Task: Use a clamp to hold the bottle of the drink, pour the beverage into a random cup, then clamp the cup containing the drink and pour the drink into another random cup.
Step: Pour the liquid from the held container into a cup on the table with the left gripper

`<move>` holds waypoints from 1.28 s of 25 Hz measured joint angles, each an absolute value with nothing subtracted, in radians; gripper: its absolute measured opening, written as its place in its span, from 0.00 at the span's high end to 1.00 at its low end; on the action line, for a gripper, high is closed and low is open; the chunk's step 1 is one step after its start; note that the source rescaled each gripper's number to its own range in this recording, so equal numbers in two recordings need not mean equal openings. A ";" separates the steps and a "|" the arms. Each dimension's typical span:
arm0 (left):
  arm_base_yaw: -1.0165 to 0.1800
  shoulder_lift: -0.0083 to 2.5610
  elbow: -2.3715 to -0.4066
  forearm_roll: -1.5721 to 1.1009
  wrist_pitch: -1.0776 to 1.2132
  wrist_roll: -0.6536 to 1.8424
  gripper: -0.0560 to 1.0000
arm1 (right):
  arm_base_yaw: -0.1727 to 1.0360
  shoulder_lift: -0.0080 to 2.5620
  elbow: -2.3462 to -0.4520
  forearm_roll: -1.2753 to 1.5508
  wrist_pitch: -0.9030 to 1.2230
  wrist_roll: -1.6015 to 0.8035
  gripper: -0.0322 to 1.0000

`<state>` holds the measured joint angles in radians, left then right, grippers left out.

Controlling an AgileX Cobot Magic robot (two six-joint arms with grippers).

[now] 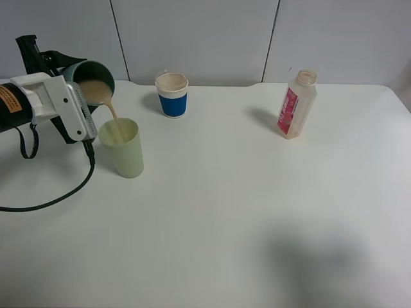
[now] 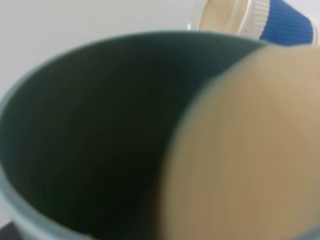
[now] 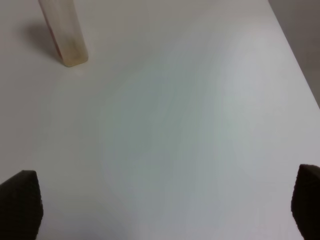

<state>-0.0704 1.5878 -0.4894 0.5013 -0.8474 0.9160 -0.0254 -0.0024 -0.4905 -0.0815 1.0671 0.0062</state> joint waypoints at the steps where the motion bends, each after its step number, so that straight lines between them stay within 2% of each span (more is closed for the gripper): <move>1: -0.070 1.588 -0.489 0.500 -0.847 0.917 0.94 | -0.025 -0.002 -0.491 -0.081 1.067 0.006 0.00; 32: -0.070 1.588 -0.467 0.461 -0.952 1.067 0.94 | -0.025 -0.002 -0.491 -0.081 1.067 0.006 0.00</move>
